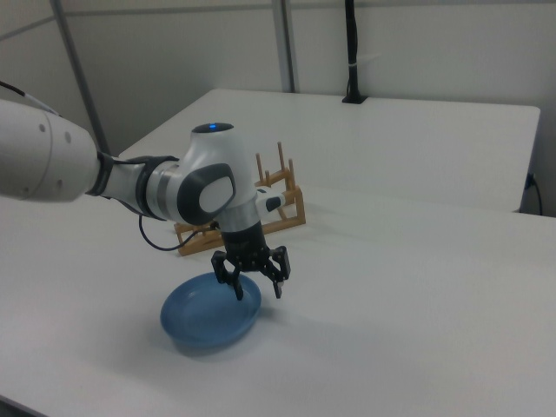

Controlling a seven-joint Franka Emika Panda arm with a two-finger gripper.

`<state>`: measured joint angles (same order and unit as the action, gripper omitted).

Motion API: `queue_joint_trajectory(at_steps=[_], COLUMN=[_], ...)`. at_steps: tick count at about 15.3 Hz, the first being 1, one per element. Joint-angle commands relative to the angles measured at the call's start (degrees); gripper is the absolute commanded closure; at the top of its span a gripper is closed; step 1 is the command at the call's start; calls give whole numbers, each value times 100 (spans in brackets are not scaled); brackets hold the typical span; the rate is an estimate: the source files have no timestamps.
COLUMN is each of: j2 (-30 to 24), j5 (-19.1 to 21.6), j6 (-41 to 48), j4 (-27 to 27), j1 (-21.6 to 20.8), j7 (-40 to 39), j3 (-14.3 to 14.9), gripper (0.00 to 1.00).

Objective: Place plate in plate rack
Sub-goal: 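Lower the gripper onto the plate rim and close on it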

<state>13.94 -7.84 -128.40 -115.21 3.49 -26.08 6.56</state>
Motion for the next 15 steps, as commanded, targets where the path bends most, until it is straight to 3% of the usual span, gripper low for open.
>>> queue_joint_trajectory(at_steps=[1,4,7,11,15], j2=[240,241,223,118,-110], j5=[-157,-157,-157,-157,-174], j6=[-326,-317,-317,-317,-282], j4=[-10,25,25,34,61], j1=[-58,-58,-94,-85,-41], j7=[418,507,656,656,350], j3=[29,20,12,12,12], gripper=[45,65,74,98,100])
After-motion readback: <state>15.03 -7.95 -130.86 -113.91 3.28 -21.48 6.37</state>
